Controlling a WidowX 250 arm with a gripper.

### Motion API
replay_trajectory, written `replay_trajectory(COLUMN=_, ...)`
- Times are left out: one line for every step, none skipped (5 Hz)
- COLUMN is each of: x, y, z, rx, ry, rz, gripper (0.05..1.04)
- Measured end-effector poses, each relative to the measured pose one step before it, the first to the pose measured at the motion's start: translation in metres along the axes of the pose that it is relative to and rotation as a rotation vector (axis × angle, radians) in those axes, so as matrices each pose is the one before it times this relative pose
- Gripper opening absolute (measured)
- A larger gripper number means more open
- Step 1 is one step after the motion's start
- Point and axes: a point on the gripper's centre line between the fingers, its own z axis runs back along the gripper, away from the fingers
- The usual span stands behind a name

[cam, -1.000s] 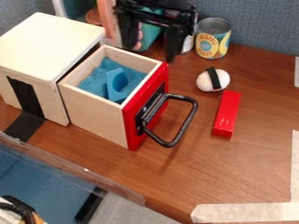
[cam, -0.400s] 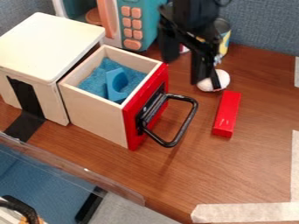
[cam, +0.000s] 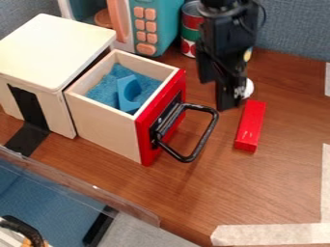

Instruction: Close the drawer

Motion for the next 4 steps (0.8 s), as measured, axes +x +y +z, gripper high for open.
replay_trajectory(x=0.00694, y=-0.00348, z=-0.00696, rx=-0.0299, ry=-0.0376, rz=-0.2028, gripper=1.001)
replay_trajectory(x=0.00108, y=-0.00090, z=-0.00878, rx=-0.0207, ry=-0.0254, rz=-0.1043, gripper=1.001)
replay_trajectory(x=-0.00045, y=-0.00355, z=-0.00962, rx=-0.0460, ry=-0.0059, rz=-0.1168, gripper=1.001)
replay_trajectory(x=-0.00401, y=-0.00107, z=-0.01063, rx=-0.0250, ry=-0.0127, rz=-0.0321, gripper=1.001)
